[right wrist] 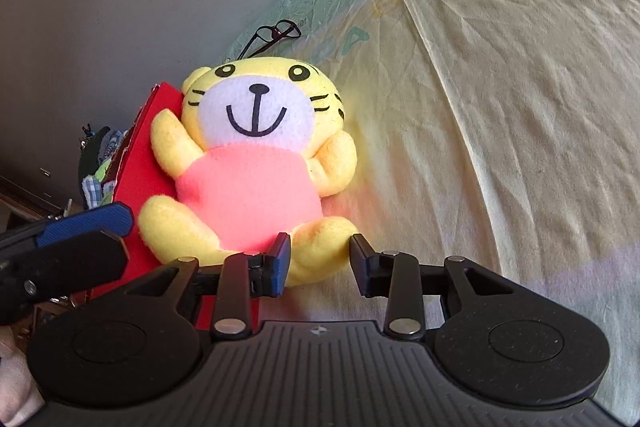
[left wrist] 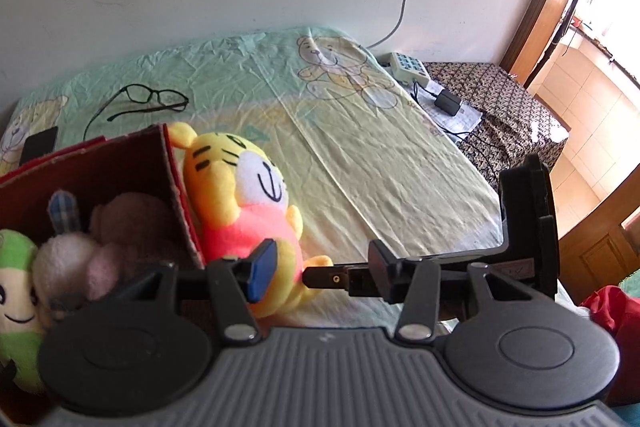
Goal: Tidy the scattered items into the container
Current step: 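Move the right gripper to the yellow tiger plush with pink belly, then close the right gripper on the yellow tiger plush's belly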
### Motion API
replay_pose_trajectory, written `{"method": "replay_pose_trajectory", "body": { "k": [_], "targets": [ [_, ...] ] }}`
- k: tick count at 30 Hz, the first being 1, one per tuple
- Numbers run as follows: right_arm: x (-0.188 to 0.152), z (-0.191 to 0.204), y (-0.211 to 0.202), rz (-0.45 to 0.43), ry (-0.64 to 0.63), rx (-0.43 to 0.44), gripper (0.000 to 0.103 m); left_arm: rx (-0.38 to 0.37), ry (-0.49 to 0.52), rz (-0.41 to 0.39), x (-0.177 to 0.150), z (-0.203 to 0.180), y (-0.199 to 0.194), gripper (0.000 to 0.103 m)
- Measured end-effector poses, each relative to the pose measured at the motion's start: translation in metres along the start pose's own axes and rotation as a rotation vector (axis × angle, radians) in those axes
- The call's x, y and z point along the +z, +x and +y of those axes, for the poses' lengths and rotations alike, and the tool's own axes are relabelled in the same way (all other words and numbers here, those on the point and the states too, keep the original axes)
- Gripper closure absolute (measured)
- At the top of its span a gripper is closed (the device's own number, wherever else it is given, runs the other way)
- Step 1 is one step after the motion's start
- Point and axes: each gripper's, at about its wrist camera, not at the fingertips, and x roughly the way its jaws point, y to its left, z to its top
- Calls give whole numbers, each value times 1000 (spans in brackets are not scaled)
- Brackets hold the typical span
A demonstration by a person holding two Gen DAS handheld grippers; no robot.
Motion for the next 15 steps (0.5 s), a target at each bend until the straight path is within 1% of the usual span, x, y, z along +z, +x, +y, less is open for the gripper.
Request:
{"method": "replay_pose_trajectory", "body": {
  "k": [1, 4, 8, 10, 12, 14, 15],
  "targets": [
    [2, -2, 0, 10, 2, 11, 77, 9, 6, 9, 0, -2, 5, 54],
    [4, -4, -4, 27, -11, 40, 85, 66, 4, 19, -2, -6, 14, 54],
    [4, -8, -14, 36, -29, 56, 90, 122, 1, 5, -3, -13, 12, 54],
    [6, -11, -18, 43, -41, 61, 97, 154, 1, -5, -3, -18, 11, 47],
    [8, -15, -22, 42, -50, 56, 103, 169, -4, -8, -4, -20, 9, 43],
    [9, -18, -25, 46, -62, 66, 103, 188, -7, -3, -6, -23, 12, 39],
    [10, -20, -26, 44, -68, 65, 97, 202, -10, 1, -7, -23, 14, 37]
  ]
}}
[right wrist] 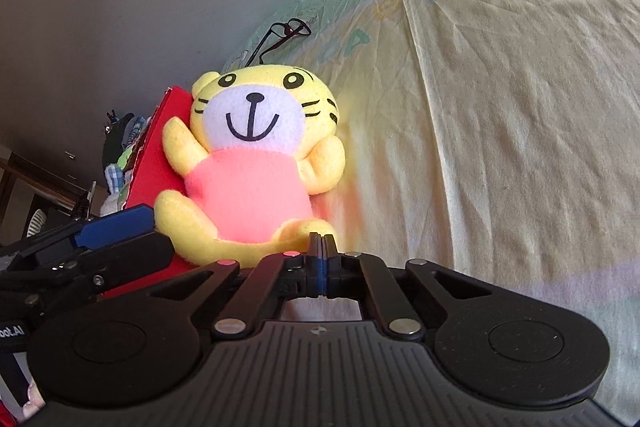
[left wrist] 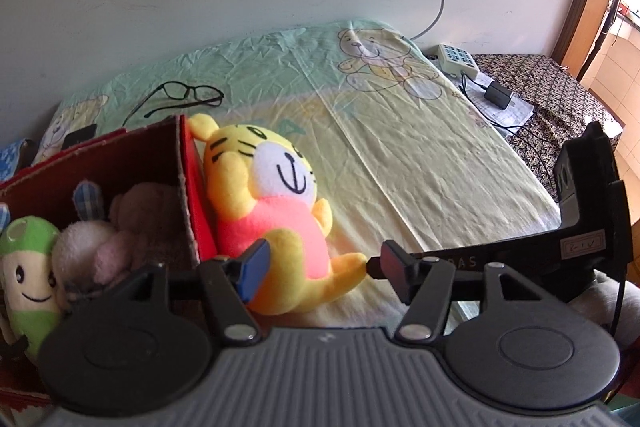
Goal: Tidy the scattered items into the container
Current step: 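Close the right gripper on the yellow tiger plush's belly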
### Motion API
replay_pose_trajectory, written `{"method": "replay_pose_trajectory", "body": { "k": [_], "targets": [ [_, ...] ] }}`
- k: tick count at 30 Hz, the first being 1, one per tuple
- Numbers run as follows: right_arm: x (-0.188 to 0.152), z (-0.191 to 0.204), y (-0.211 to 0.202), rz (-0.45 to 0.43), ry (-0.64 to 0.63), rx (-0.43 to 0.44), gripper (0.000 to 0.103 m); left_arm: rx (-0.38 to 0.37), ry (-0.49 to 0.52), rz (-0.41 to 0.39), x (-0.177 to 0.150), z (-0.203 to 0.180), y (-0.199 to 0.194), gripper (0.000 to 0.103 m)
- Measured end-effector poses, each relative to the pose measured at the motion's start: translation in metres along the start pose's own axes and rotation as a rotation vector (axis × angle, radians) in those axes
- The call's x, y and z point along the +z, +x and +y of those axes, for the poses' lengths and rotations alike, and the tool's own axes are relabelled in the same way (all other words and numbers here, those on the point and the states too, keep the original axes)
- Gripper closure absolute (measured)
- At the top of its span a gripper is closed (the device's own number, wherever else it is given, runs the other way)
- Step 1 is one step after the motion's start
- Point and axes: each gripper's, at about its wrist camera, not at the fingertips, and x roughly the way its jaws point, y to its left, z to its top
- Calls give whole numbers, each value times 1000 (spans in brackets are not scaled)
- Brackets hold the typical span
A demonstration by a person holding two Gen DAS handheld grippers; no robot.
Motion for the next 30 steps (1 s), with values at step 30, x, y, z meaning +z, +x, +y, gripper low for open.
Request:
{"method": "replay_pose_trajectory", "body": {
  "k": [30],
  "targets": [
    [2, -19, -40, 44, 69, 87, 94, -5, -37, 39, -8, -25, 5, 67]
  ]
}}
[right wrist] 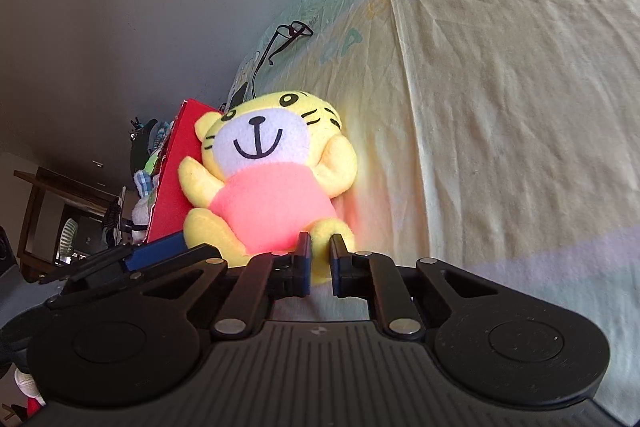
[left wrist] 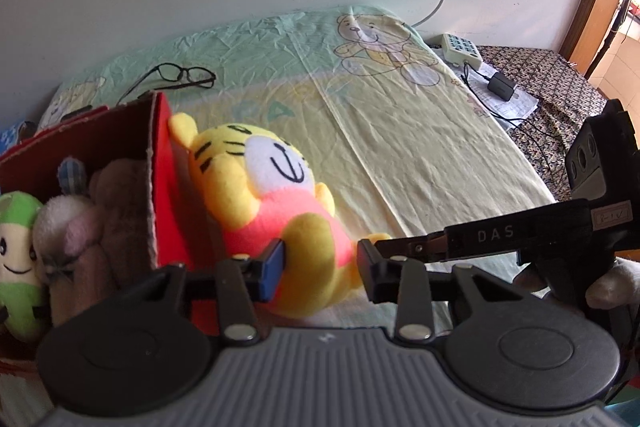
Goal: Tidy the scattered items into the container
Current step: 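Close the right gripper on the yellow tiger plush's belly, then lift the yellow tiger plush with the right gripper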
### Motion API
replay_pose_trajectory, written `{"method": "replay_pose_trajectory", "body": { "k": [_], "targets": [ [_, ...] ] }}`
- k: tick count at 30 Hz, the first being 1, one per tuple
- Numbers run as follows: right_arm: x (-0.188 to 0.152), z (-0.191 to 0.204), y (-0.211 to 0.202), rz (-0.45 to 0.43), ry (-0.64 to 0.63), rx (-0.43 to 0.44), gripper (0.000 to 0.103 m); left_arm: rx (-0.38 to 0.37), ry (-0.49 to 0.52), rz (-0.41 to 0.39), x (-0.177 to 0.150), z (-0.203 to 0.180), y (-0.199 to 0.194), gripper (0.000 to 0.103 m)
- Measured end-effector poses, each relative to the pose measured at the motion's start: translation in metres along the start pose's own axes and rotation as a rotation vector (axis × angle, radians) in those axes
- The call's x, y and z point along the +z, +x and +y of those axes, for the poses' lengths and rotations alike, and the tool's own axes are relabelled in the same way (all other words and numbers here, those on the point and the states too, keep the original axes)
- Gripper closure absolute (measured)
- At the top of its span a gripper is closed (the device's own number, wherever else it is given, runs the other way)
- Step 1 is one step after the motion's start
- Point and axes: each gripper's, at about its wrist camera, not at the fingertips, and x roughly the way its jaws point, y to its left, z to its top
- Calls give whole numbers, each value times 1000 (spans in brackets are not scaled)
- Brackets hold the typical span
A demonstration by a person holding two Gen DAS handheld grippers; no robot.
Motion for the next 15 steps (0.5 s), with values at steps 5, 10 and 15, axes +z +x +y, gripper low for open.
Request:
{"method": "replay_pose_trajectory", "body": {
  "k": [5, 10, 15],
  "targets": [
    [-26, 3, -28, 81, -54, -22, 103, -112, -19, 31, -23, -19, -13, 67],
    [-32, 7, -28, 83, -74, -50, 97, -153, -17, 80, -46, -25, -10, 64],
    [-6, 7, -23, -22, -59, -51, 74, -142, -144, 72, -44, 3, -6, 33]
  ]
}}
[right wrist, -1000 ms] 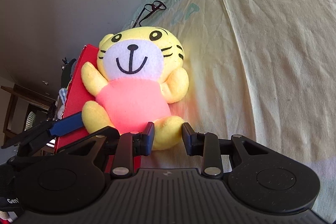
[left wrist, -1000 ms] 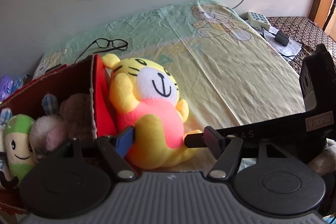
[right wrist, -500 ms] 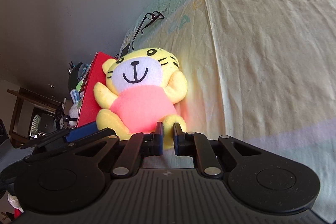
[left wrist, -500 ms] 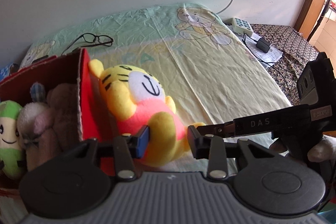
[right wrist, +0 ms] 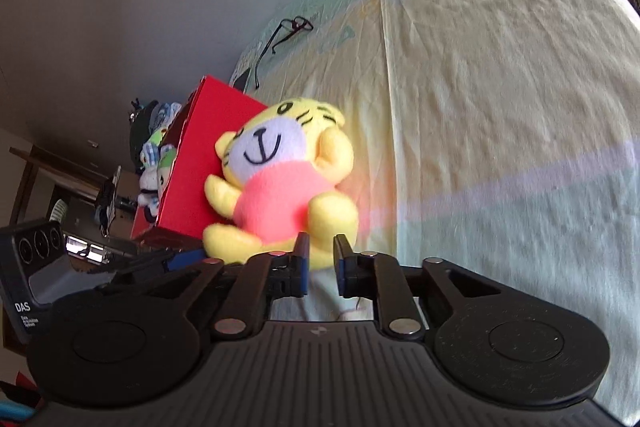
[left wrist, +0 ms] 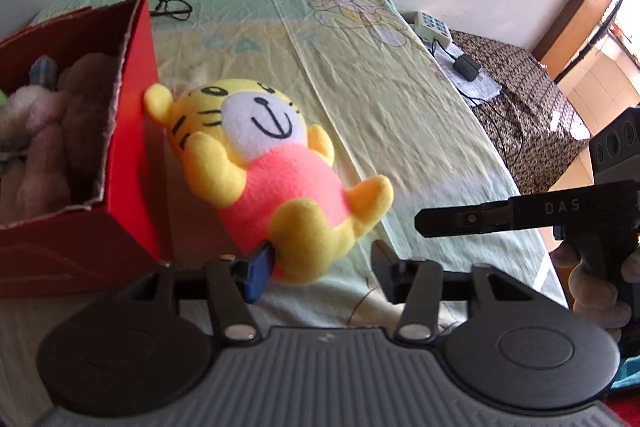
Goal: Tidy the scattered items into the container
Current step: 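Lift the yellow tiger plush with the right gripper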
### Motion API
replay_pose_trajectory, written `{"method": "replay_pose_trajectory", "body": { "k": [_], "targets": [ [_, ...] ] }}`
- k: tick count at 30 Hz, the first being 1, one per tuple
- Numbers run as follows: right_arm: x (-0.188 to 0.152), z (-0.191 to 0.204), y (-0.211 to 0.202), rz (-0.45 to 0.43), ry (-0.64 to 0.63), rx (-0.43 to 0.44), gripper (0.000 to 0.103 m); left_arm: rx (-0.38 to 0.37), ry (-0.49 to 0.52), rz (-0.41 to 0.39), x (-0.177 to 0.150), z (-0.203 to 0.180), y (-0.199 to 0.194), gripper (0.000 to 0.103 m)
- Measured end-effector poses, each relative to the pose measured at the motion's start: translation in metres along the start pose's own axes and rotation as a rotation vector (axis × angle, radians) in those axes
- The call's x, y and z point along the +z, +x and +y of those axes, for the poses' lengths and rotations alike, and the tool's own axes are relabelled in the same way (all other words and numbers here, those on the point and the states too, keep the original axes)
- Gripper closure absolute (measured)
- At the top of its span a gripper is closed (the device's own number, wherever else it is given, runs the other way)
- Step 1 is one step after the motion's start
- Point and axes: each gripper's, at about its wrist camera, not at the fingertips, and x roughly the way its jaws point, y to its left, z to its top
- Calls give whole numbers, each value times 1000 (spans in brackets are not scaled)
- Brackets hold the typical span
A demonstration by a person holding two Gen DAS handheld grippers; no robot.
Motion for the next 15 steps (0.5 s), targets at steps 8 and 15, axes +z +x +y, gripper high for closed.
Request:
{"method": "replay_pose_trajectory", "body": {
  "k": [8, 15],
  "targets": [
    [30, -6, 55, 46, -4, -10, 48, 17, -123, 40, -2, 16, 23, 22],
    [36, -10, 81, 117, 38, 55, 47, 57, -156, 50, 7, 20, 43, 18]
  ]
}}
